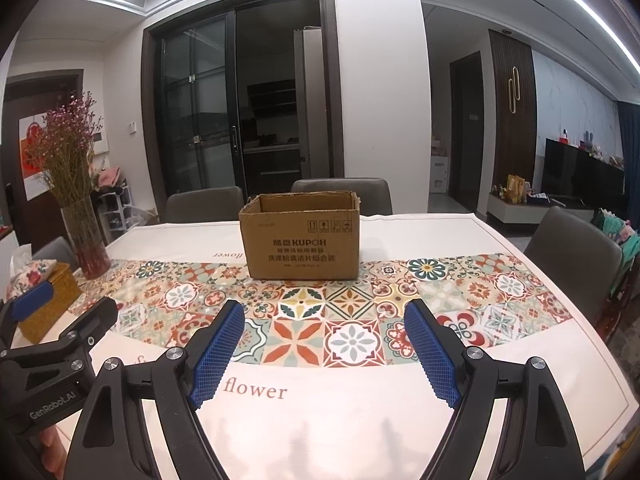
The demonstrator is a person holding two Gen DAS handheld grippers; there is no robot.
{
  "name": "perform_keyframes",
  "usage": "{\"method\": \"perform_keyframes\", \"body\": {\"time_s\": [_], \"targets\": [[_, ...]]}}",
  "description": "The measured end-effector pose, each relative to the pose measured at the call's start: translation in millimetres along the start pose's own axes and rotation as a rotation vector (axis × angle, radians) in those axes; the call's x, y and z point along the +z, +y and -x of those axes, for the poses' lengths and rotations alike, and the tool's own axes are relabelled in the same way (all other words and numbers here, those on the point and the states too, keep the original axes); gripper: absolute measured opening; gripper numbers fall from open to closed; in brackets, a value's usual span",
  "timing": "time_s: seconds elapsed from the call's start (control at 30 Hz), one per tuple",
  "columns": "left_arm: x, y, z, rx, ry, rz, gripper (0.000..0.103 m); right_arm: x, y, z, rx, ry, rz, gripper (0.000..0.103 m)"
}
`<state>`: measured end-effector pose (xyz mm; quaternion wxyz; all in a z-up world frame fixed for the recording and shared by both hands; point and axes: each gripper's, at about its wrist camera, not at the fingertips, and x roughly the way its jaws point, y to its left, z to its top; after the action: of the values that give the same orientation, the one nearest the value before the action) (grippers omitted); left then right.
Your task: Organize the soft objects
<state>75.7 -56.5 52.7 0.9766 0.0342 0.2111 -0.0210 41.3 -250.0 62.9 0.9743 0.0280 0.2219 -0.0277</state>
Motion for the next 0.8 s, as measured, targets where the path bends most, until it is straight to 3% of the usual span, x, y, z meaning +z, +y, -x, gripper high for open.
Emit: {"method": "perform_keyframes", "body": {"time_s": [0.8], "targets": [[0.4,-1.1,3.6,-0.006,-0.004,-0.008,0.103,-0.9,-2.0,0.5,-0.003,-0.003,-0.007,0.083]]}}
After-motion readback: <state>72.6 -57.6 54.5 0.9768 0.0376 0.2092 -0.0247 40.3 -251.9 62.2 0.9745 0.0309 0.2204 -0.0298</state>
